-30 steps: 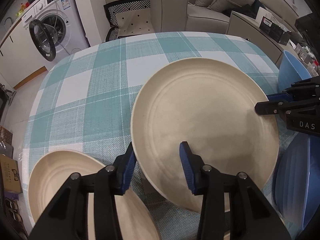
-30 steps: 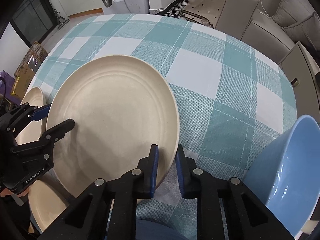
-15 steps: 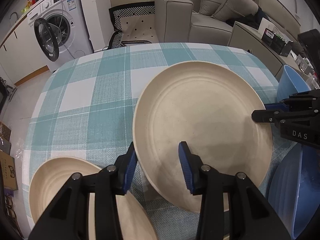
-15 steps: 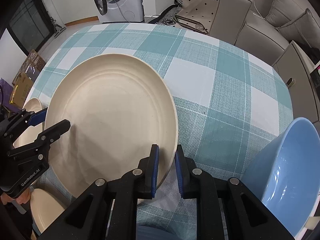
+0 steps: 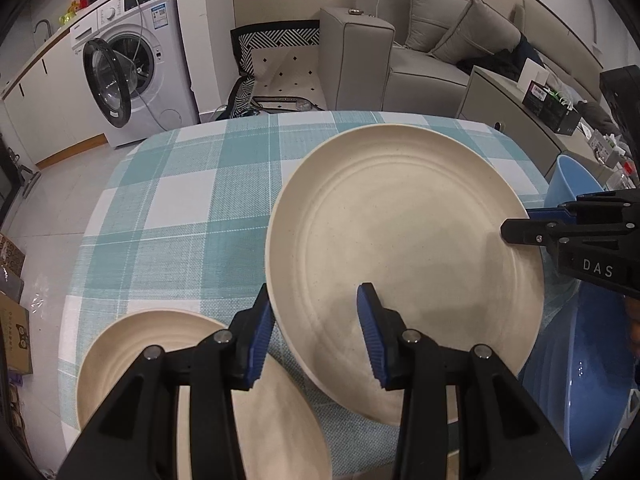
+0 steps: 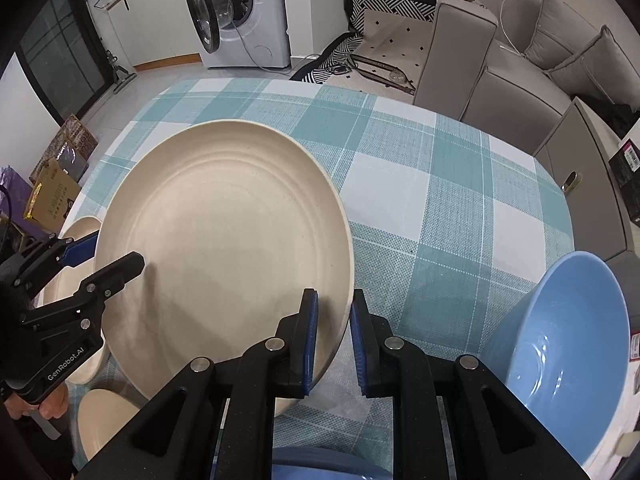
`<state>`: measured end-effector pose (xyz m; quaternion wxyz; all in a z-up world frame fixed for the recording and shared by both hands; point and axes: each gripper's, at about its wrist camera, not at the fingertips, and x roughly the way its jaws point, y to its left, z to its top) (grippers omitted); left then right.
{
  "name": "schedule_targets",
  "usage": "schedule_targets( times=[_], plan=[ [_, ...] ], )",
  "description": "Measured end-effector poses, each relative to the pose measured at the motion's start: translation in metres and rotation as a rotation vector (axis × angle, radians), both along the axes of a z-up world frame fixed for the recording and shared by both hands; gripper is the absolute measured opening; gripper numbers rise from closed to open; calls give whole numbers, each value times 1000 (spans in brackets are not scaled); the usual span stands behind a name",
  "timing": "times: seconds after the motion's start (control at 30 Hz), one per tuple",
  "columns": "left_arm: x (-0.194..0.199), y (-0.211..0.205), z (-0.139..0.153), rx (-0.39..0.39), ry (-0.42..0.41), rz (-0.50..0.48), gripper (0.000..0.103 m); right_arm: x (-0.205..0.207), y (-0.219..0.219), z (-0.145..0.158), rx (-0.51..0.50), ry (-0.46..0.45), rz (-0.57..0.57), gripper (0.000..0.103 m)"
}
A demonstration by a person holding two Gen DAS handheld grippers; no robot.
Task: Organize plates and bowls
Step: 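Carry the tilted cream plate with the right gripper toward the other cream plate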
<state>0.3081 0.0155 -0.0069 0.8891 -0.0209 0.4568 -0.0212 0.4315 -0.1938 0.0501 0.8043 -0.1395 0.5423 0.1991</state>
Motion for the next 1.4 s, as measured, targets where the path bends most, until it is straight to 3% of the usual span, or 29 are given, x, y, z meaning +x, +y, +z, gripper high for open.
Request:
schedule_targets(
  times=[0.9, 1.4],
  plan=[
    [-70, 13, 55, 7, -161, 33, 40, -67, 8, 65, 48, -145, 39, 16],
    [-101, 14, 70, -6, -210, 27, 40, -92, 1, 85, 91, -191, 48, 16]
  ],
)
